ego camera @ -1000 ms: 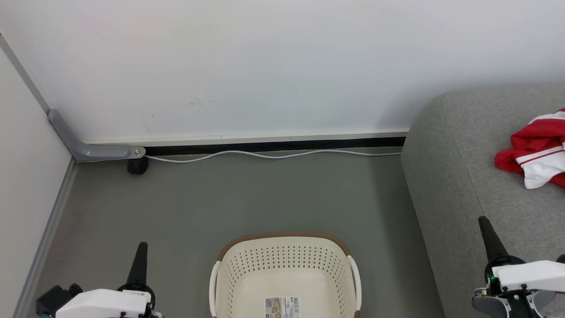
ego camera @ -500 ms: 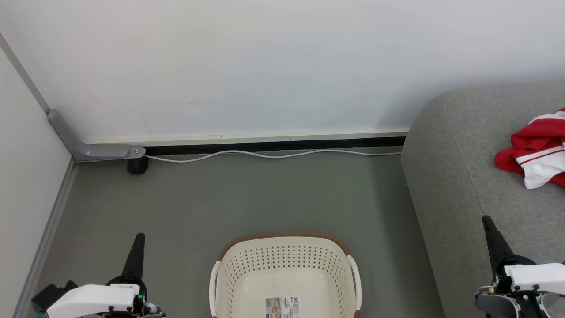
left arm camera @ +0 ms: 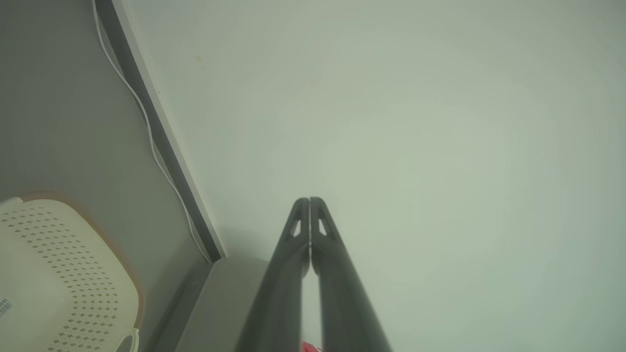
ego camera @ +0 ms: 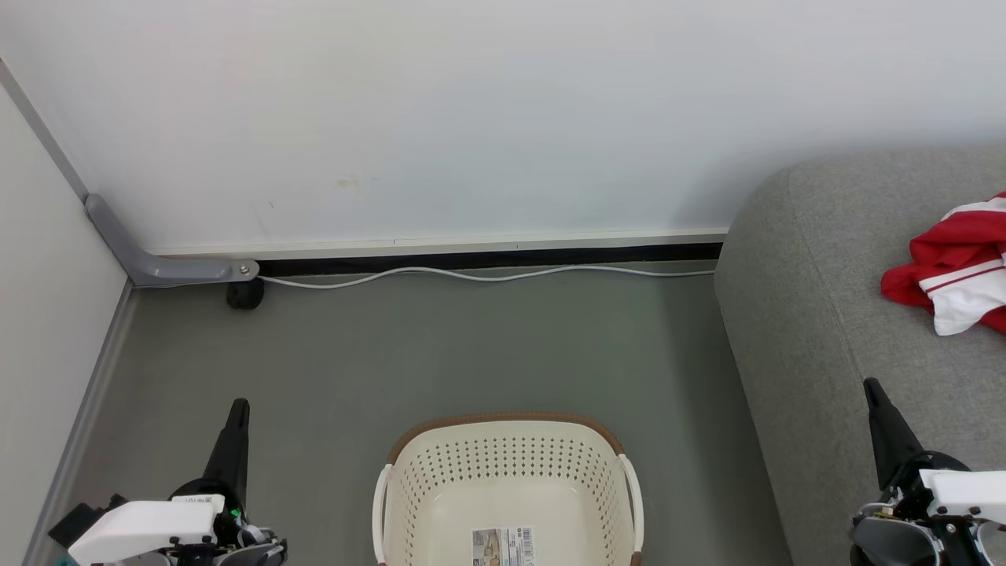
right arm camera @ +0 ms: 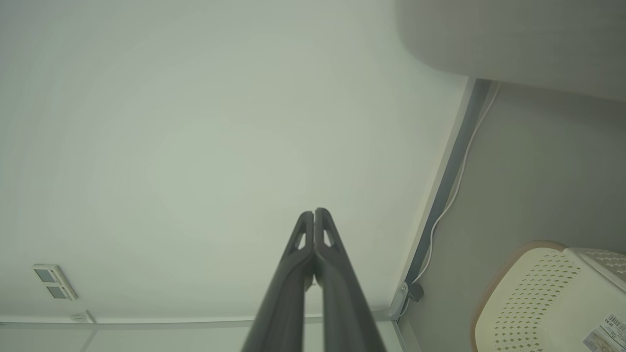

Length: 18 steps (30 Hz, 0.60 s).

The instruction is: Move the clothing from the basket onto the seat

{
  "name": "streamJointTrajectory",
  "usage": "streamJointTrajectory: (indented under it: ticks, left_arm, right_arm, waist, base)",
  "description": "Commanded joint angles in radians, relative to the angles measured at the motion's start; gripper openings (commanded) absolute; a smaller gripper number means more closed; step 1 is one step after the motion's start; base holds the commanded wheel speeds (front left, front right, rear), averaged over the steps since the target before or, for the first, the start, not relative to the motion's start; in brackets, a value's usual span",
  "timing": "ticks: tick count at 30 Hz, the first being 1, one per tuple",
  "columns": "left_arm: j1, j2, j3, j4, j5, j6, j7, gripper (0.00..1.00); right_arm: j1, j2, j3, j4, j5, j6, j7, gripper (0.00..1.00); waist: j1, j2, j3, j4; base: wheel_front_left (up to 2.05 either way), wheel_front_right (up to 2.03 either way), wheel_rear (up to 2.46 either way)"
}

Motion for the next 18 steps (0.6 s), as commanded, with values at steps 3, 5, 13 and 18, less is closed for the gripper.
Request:
streamJointTrajectory:
  ticks: [3, 5, 13, 18]
  left_arm:
    - [-0.059, 0.014, 0.040, -0.032, -0.049, -0.016, 0.015, 0.00]
    - [-0.059, 0.014, 0.040, -0.032, -0.049, -0.016, 0.015, 0.00]
    - [-0.058, 0.014, 0.040, -0.032, -0.049, -0.016, 0.015, 0.00]
    - [-0.058, 0.014, 0.040, -0.032, -0.049, -0.016, 0.015, 0.00]
  right_arm:
    - [-0.016, -0.004, 0.009, -0.042, 0.045, 0.002, 0.020, 0.00]
    - [-0.016, -0.004, 0.009, -0.042, 0.045, 0.002, 0.020, 0.00]
    - [-0.016, -0.004, 0.009, -0.042, 0.045, 0.002, 0.020, 0.00]
    - [-0.016, -0.004, 0.009, -0.042, 0.045, 0.002, 0.020, 0.00]
  waist:
    - [0.0000, -0.0001, 0.000, 0.000]
    - [0.0000, -0.0001, 0.000, 0.000]
    - [0.0000, -0.0001, 0.000, 0.000]
    - [0.0000, -0.0001, 0.000, 0.000]
  base:
    - [0.00, 0.00, 0.00]
    - [0.00, 0.00, 0.00]
    - [0.00, 0.00, 0.00]
    - [0.00, 0.00, 0.00]
